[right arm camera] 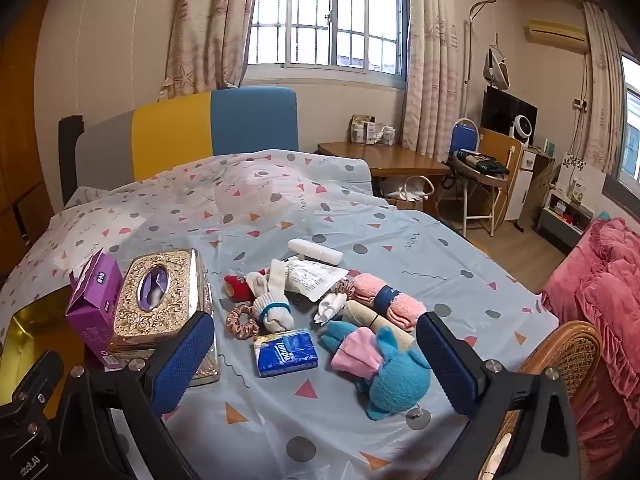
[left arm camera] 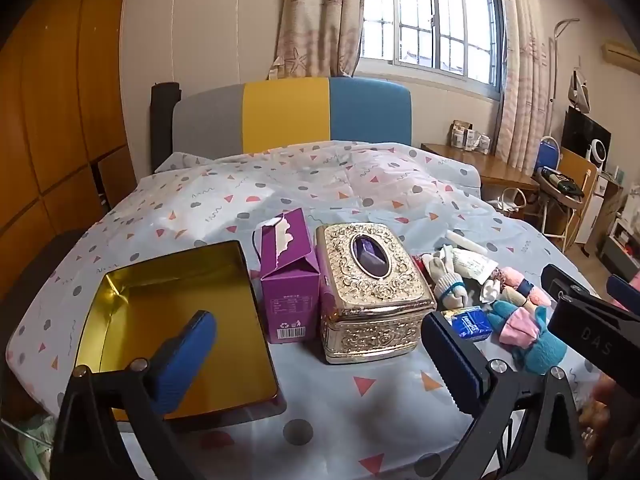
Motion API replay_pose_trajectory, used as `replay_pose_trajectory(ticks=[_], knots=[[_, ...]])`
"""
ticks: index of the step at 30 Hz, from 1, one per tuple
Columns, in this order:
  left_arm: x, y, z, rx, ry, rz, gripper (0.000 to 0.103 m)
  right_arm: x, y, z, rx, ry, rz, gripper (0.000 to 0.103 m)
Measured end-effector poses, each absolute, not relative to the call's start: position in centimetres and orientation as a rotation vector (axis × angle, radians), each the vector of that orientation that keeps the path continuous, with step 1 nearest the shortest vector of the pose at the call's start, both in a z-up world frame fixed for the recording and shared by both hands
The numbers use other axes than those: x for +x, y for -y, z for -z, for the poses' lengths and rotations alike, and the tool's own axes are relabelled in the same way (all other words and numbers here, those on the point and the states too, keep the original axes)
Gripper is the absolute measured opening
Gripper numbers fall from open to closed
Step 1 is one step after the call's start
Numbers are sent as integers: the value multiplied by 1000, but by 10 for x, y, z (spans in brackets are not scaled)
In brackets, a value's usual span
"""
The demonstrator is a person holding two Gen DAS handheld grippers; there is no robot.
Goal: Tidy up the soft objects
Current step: 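Move both tools toward the pile of soft items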
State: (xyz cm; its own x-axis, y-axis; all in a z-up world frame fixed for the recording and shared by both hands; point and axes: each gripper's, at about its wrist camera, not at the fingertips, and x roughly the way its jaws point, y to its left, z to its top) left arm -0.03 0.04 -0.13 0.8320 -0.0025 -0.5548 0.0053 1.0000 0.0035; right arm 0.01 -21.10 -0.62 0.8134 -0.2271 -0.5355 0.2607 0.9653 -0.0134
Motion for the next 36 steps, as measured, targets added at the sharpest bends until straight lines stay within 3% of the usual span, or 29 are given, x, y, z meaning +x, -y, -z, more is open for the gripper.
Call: replay_pose_trajectory(ticks=[36], knots=[[11, -11, 27, -9, -664, 45, 103, 2, 235, 15, 54, -563, 268, 103]])
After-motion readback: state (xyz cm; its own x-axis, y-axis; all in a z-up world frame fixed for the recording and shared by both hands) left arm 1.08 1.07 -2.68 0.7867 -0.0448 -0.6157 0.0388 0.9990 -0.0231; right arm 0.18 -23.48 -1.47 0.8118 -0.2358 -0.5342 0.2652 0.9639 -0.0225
